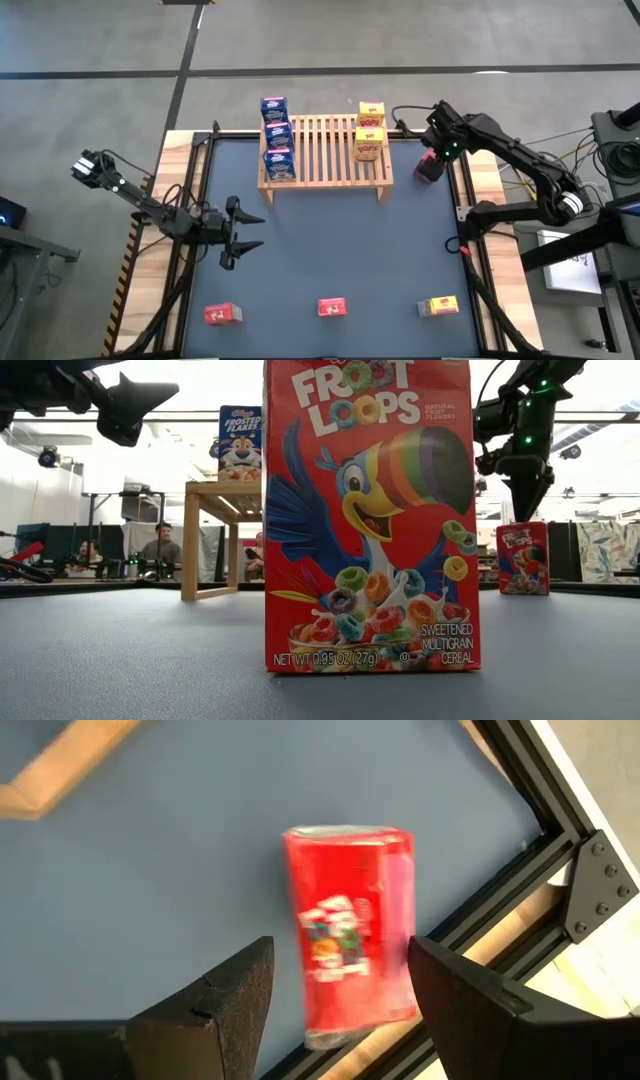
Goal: Stack cereal on shelf
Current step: Put the top red cereal box on the shelf
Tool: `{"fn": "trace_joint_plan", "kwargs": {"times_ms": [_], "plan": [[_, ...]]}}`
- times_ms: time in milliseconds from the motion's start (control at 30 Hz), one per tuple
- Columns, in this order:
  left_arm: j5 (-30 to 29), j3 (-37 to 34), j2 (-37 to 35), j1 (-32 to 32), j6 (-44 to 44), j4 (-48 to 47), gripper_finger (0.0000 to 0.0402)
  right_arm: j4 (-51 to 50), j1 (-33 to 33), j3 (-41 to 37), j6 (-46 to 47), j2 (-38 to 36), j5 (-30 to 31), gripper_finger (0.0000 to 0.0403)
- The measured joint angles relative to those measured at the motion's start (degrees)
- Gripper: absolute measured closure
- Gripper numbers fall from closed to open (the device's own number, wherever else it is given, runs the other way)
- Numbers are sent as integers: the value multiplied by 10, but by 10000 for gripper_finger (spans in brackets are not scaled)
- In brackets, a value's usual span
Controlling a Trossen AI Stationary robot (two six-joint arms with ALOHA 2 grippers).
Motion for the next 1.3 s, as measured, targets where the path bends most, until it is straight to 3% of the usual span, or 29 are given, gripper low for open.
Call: {"fn": "trace_joint_plan", "kwargs": {"times_ms": [800,1300], "plan": [[0,0,34,0,1,18,143,58,0,-40,-3,-3,12,184],[-1,0,34,2,-1,24,143,21,0,24,-3,-3,9,184]]}}
